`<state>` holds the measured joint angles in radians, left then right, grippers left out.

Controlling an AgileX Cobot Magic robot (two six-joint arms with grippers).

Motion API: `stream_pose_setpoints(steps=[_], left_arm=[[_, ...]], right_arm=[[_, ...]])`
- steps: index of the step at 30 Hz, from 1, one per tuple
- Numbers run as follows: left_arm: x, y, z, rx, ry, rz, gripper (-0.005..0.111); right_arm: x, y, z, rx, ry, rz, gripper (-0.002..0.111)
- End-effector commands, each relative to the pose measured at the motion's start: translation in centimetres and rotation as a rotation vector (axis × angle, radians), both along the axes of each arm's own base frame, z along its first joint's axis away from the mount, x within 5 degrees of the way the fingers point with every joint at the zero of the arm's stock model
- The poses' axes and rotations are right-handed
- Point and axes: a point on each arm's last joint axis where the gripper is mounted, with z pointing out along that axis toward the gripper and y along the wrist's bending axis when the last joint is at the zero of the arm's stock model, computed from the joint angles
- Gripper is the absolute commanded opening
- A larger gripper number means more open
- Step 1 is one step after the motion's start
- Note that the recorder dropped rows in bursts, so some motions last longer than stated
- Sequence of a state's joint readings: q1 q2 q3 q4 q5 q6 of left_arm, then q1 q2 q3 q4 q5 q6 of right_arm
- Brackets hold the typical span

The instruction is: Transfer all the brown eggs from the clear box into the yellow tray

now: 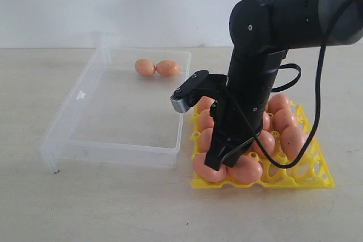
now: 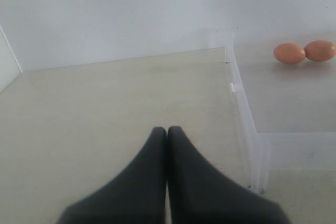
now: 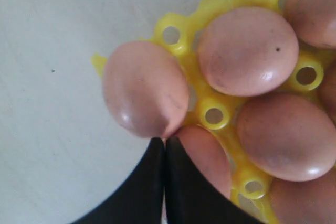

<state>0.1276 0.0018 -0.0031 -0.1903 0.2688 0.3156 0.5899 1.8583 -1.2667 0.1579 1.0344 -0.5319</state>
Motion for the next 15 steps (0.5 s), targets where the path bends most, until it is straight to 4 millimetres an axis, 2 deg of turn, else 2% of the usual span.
stream_pose_setpoints(steps=[1,6,15], left_arm=[[0.01,-0.01,-0.02,-0.015,-0.008,0.002,-0.004],[0.01,-0.01,-0.02,-0.015,-0.008,0.002,-0.004],[0.01,-0.01,-0.02,-0.015,-0.008,0.002,-0.004]], right_arm=[[0.35,-0.26,-0.49,-0.036,-0.009,-0.012,-0.001],[0.68,-0.06,-1.03,-0.029,-0.023,-0.015,-0.001],[0.72,-0.06,-0.85,-0.024,-0.031,-0.043,-0.001]])
